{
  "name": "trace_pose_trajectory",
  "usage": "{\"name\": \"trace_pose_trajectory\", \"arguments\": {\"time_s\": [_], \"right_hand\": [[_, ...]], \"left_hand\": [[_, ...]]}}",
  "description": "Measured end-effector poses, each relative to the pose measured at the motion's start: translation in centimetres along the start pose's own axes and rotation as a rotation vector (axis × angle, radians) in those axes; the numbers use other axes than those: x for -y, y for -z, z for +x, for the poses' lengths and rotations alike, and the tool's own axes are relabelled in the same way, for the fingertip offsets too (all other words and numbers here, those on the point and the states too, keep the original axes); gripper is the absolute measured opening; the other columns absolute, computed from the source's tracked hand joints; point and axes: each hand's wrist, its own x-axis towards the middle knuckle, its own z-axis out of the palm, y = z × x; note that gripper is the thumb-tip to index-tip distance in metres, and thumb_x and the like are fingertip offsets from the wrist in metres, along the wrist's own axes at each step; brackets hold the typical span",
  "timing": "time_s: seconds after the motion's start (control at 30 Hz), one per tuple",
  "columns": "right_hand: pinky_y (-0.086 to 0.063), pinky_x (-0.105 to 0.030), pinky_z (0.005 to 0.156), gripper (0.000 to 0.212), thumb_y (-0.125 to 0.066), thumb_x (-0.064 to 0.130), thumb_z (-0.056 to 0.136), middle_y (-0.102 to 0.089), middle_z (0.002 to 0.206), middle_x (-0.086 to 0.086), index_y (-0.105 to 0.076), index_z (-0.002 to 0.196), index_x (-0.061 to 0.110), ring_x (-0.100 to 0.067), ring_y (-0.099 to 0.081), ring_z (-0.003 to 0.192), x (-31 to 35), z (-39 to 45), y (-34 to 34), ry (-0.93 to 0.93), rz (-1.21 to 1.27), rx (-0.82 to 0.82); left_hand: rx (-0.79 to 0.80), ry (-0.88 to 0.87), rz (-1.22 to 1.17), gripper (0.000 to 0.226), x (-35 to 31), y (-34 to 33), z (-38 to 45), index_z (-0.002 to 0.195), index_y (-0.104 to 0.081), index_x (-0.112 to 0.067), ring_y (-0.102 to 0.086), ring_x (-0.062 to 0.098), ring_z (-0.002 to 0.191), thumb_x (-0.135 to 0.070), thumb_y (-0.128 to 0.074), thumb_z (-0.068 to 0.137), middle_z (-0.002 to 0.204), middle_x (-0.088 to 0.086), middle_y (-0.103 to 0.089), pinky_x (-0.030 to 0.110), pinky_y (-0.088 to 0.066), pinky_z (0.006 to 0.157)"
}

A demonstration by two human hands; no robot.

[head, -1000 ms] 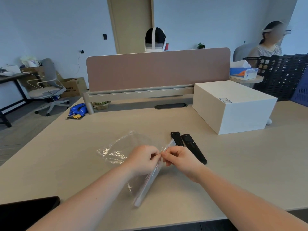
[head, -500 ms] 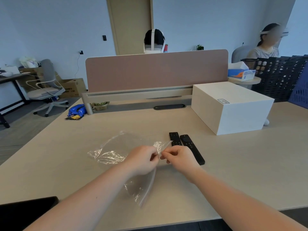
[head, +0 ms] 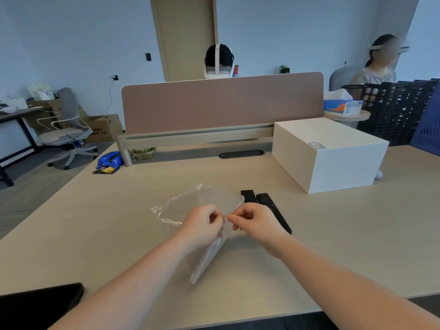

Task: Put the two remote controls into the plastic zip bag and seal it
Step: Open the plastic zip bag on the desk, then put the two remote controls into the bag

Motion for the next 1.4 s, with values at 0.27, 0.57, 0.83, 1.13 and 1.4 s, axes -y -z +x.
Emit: {"name": "trace_pose_trajectory", "arguments": {"time_s": [0.27, 0.57, 0.83, 1.13, 1.4], "right_hand": [[-0.034, -0.021, 0.056, 0.034, -0.062, 0.015, 0.087, -0.054, 0.054, 0.004, -0.060, 0.053, 0.020, -0.009, -0.045, 0.055, -0.4, 0.2, -0.3, -0.017, 0.093, -0.032], [-0.036, -0.014, 0.054, 0.030, -0.061, 0.023, 0.090, -0.057, 0.059, 0.004, -0.063, 0.059, 0.024, -0.007, -0.046, 0.058, -0.7, -0.1, -0.1, 0.055, 0.016, 0.038], [-0.031, -0.006, 0.042, 0.034, -0.060, 0.019, 0.089, -0.052, 0.054, 0.003, -0.058, 0.055, 0.020, 0.002, -0.041, 0.043, -1.0, -0.3, 0.1, 0.060, -0.107, 0.045], [-0.027, -0.025, 0.053, 0.025, -0.057, 0.013, 0.073, -0.039, 0.053, 0.001, -0.040, 0.056, 0.014, -0.017, -0.034, 0.054, -1.3, 0.5, 0.9, -0.022, -0.329, -0.249], [-0.019, -0.028, 0.046, 0.031, -0.050, 0.011, 0.079, -0.037, 0.058, 0.003, -0.029, 0.057, 0.017, -0.020, -0.033, 0.056, -1.3, 0.1, 0.5, 0.036, -0.638, -0.250]], "left_hand": [[0.027, -0.073, -0.170, 0.016, -0.6, 0.2, -0.2, 0.078, -0.071, -0.027, -0.061, 0.005, 0.065, -0.012, -0.066, 0.081, 0.067, -0.018, -0.070, 0.027, -0.053, 0.066], [0.035, -0.006, -0.206, 0.014, -0.5, 0.4, 0.2, 0.070, -0.069, -0.003, -0.057, 0.018, 0.062, -0.006, -0.063, 0.082, 0.071, 0.021, -0.069, 0.043, -0.055, 0.072], [-0.229, 0.056, -0.113, 0.032, 0.5, 0.3, 0.9, 0.062, -0.050, -0.023, -0.063, 0.019, 0.060, -0.004, -0.049, 0.087, 0.061, 0.000, -0.062, 0.031, -0.048, 0.059], [-0.192, -0.115, 0.165, 0.022, 0.9, 1.3, 1.2, 0.081, -0.038, -0.019, -0.059, 0.034, 0.074, 0.001, -0.045, 0.080, 0.080, 0.012, -0.062, 0.044, -0.049, 0.071], [-0.225, 0.137, 0.516, 0.022, -0.4, 2.6, 1.4, 0.096, -0.040, -0.016, -0.054, 0.034, 0.096, -0.012, -0.052, 0.078, 0.107, 0.006, -0.052, 0.039, -0.040, 0.068]]}}
